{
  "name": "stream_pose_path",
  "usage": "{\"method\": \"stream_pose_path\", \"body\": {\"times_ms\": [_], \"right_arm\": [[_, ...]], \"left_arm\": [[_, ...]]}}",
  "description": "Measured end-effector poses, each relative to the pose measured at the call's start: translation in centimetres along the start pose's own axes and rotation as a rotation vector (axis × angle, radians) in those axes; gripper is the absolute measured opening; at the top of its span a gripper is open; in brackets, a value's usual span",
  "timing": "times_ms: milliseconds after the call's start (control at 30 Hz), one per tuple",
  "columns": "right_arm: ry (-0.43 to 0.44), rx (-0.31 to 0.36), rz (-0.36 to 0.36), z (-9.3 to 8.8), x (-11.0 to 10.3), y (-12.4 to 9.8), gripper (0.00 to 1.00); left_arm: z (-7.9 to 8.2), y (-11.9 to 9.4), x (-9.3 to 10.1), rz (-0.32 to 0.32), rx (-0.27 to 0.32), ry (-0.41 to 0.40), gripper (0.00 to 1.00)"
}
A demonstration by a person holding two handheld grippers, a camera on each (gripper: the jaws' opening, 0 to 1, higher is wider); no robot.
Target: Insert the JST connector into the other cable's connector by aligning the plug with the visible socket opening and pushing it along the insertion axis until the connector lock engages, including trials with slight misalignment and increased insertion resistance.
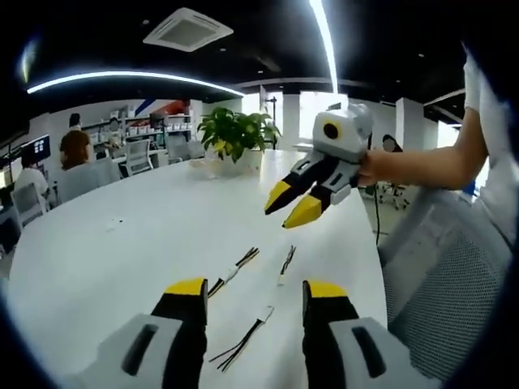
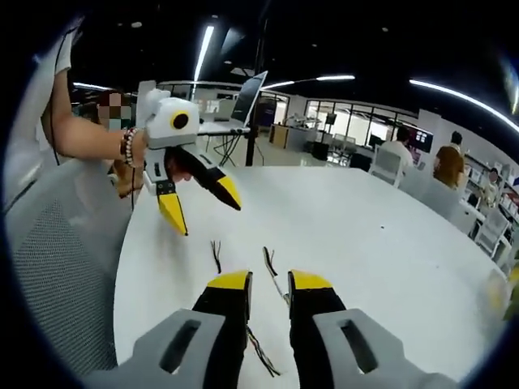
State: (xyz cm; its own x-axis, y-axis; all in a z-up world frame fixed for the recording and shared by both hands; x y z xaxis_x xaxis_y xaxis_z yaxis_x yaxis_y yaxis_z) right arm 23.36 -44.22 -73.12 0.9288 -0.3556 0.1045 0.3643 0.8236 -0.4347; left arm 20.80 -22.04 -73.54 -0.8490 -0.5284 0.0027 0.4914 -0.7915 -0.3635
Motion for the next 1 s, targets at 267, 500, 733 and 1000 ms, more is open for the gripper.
{"method": "stream_pose_path", "body": {"times_ms": [267,500,733,1000], "right_arm": [[0.008,-0.076,0.059,-2.2,-0.7,1.1,0.16],[0.021,-0.085,0.097,-4.1,-1.0,1.7,0.15],[0.019,-0.085,0.106,-5.1,-1.3,2.4,0.17],[0.010,-0.093,0.122,-5.7,-1.5,2.8,0.11]], "left_arm": [[-1.8,3.0,1.2,-0.084,0.008,-0.068,0.39],[-3.6,3.9,1.2,-0.060,-0.025,-0.062,0.35],[-5.0,4.1,0.6,-0.039,-0.014,-0.172,0.34],[-5.7,4.4,0.9,-0.049,-0.025,-0.173,0.25]]}}
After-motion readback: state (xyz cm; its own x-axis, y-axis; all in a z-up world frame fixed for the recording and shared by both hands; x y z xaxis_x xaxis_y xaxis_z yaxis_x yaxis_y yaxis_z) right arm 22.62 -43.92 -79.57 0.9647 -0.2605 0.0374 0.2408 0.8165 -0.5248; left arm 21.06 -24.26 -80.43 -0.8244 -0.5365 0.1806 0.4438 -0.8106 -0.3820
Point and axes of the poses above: the point that each gripper's makers call its tool centre point, and the gripper's own axes: y roughly forward along the fingers, x roughly to its right, z roughly out of its top, the point moved 9 cm from there along -y, roughly backward along the fingers, and after that the axes turned 1 degree about x, right-handed, at the moved point
